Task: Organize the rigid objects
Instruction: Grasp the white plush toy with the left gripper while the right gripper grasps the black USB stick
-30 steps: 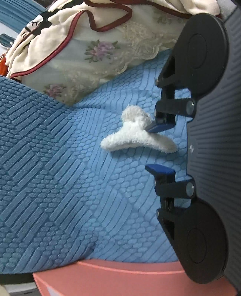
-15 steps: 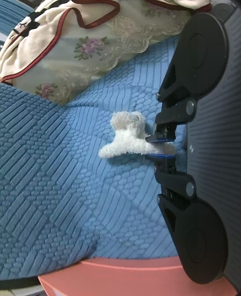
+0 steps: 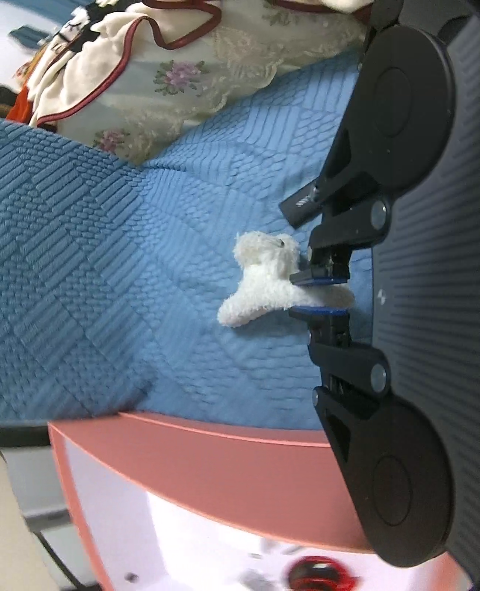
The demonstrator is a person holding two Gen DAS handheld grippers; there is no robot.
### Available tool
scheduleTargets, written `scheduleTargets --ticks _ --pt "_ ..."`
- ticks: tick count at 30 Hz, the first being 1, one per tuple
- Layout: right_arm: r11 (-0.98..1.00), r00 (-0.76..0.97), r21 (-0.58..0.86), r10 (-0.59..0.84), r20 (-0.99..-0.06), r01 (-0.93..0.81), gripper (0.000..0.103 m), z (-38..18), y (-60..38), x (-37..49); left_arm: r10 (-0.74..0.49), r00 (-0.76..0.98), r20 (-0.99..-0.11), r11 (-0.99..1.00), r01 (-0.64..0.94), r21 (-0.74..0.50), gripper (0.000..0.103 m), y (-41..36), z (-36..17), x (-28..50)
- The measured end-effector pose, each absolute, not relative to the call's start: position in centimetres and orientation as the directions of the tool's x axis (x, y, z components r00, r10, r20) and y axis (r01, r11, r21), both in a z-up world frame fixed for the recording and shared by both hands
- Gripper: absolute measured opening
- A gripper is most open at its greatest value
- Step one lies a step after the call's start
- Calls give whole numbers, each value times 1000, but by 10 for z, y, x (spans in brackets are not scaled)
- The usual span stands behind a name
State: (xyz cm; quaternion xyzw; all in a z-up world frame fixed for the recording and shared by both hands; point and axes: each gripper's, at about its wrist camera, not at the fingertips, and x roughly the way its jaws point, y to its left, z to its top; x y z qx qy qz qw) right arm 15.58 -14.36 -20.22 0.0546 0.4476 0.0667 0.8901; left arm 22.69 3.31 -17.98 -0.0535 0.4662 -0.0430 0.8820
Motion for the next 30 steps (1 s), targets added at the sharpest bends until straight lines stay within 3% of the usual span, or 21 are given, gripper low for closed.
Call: scheduleTargets --ticks 3,7,18,21,24,27,30 --pt "982 580 177 183 -794 -67 12 -197 -147 148 -122 560 -819 986 -24 -164 14 39 -182 204" --pt "979 553 192 200 -809 -73 11 -199 -147 145 -100 563 -820 987 -46 -152 14 38 -183 180" --pt "974 639 211 213 -739 -80 14 -186 -157 159 -140 581 -802 976 -57 -212 15 41 -185 177" --pt "979 642 191 194 -742 -75 17 -190 -155 164 -166 584 -795 963 -76 -257 22 48 -185 179" --pt "980 644 168 199 -739 -111 31 -194 -146 167 -191 589 -786 951 -88 -297 33 53 -185 179" --pt "980 652 124 194 -733 -153 31 -197 -134 167 -202 598 -775 944 -92 -317 43 55 -184 179" --pt "986 662 69 152 -734 -149 33 -204 -128 172 -210 604 -769 942 -87 -325 45 54 -183 180"
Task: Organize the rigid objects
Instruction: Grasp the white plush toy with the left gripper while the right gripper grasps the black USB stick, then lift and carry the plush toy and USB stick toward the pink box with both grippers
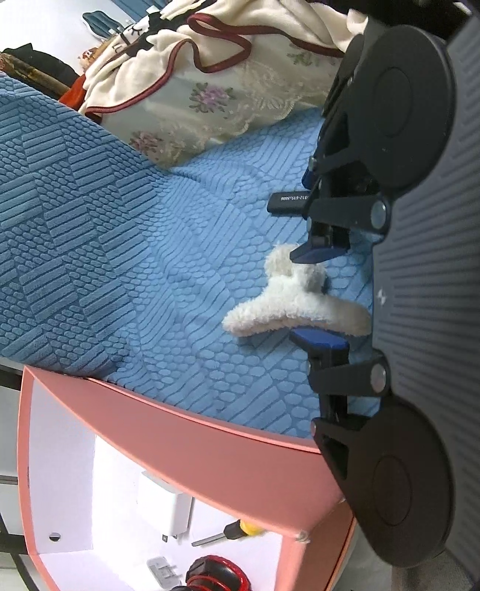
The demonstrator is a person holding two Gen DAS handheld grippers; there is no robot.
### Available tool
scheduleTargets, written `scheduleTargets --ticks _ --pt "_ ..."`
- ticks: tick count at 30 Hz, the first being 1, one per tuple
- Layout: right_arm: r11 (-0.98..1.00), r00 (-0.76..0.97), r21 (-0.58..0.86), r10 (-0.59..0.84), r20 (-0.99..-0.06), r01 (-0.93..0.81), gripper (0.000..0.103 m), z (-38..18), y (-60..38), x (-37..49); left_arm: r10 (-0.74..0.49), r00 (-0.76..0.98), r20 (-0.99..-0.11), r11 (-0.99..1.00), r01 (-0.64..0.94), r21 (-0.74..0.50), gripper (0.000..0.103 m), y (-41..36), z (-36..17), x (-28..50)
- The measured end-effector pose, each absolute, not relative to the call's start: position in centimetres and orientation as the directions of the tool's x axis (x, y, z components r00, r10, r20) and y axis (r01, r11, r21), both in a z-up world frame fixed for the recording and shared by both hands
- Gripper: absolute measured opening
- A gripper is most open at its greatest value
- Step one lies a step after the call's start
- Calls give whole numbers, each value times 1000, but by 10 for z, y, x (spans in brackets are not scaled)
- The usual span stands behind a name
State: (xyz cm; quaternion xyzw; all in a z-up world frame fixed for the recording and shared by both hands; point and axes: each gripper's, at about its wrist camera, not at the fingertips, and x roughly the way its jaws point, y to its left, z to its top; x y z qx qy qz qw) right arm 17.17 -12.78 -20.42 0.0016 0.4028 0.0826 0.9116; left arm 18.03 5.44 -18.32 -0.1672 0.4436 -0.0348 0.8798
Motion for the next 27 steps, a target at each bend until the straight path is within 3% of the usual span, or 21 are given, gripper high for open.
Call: scheduleTargets --ticks 5,13,18,27 --pt "988 672 24 123 -730 -155 31 -212 -125 177 -210 606 -767 944 -79 -320 45 52 -184 182" --pt "991 648 79 128 -751 -105 28 -206 -137 174 -206 600 -773 951 -64 -303 46 45 -188 187" --pt "991 658 83 130 -741 -102 28 -197 -143 165 -214 600 -771 953 -43 -298 55 40 -189 191" --pt "991 620 87 133 -773 -105 28 -203 -143 166 -212 588 -781 959 -30 -283 61 34 -194 200"
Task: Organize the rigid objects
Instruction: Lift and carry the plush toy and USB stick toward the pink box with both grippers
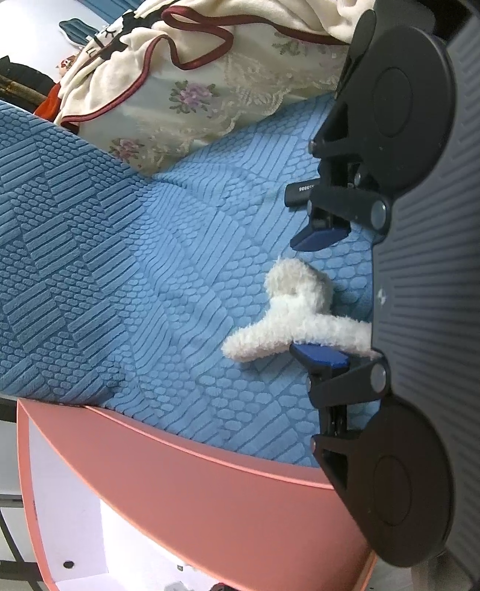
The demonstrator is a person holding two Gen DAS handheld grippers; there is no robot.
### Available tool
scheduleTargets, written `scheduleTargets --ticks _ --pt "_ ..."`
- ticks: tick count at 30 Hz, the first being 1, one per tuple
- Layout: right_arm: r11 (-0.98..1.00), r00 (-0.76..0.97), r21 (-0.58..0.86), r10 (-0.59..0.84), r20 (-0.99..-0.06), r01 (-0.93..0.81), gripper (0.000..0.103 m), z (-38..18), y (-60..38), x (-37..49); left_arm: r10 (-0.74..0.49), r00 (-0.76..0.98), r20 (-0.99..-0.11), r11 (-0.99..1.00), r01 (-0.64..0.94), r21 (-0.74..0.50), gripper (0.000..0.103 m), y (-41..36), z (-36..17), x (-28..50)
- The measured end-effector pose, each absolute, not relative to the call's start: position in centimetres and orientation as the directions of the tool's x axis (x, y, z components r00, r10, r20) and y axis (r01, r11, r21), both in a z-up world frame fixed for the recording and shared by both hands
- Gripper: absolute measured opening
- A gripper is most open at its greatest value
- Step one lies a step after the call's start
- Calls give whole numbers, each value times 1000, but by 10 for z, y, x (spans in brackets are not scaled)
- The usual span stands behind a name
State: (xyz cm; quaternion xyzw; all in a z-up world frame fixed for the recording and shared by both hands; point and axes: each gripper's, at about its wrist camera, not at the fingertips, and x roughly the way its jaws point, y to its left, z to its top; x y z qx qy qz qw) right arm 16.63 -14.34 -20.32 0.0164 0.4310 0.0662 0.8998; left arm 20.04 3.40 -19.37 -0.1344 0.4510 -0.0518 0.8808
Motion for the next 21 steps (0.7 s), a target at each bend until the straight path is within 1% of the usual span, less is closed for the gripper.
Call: scheduleTargets --ticks 8,14,21 --pt "991 627 95 134 -767 -95 29 -205 -144 172 -208 586 -783 960 -32 -278 62 33 -195 204" --pt "993 643 44 104 -759 -109 28 -206 -136 174 -200 585 -786 962 -35 -271 62 32 -196 205" --pt "994 634 84 109 -765 -70 27 -203 -145 176 -195 581 -790 967 -20 -253 62 27 -197 206"
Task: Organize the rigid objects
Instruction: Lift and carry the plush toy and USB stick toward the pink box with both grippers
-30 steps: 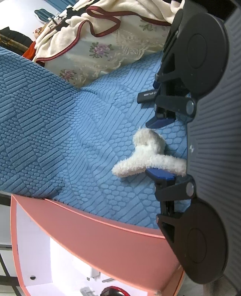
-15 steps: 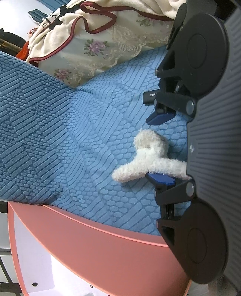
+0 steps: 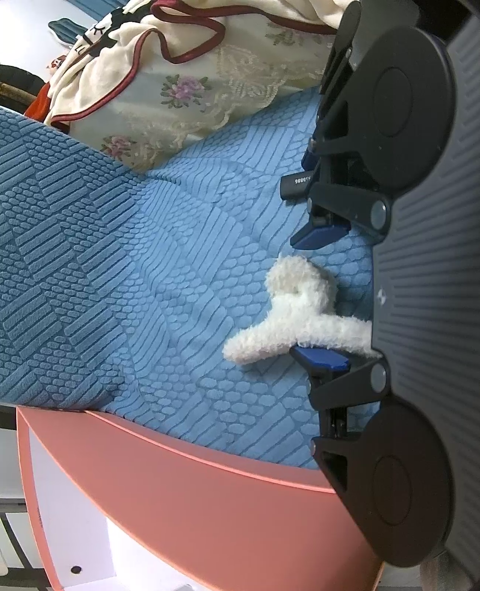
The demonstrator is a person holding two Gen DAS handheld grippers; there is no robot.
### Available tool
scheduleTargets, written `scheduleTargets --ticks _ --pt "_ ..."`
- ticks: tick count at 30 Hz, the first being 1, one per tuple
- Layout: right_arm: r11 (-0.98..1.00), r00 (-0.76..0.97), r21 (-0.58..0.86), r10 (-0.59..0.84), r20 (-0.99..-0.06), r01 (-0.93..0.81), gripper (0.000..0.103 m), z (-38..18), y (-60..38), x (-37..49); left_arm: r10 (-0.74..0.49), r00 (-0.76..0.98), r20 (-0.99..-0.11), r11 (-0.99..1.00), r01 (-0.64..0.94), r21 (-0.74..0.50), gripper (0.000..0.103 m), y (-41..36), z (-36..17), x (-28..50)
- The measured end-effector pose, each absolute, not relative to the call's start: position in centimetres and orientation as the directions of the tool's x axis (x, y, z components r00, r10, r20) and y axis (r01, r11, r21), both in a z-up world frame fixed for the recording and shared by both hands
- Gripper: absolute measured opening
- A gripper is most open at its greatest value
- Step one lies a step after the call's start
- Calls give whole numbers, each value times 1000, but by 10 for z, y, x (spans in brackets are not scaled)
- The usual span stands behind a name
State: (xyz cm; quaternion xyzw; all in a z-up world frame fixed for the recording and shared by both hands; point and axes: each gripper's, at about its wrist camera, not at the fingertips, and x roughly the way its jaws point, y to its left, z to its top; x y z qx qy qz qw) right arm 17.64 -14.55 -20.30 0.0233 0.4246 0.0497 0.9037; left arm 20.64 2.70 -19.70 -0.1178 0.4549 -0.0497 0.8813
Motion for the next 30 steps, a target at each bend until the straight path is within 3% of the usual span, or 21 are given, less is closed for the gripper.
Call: scheduleTargets --ticks 7,18,30 --pt "994 629 99 109 -770 -52 27 -200 -150 177 -180 583 -792 969 -33 -244 61 26 -202 211" --pt "987 639 157 145 -756 -39 27 -190 -162 172 -158 581 -798 971 -57 -233 52 26 -203 209" --pt "971 652 226 218 -727 -73 25 -157 -170 163 -98 638 -764 974 -97 -206 52 22 -156 186"
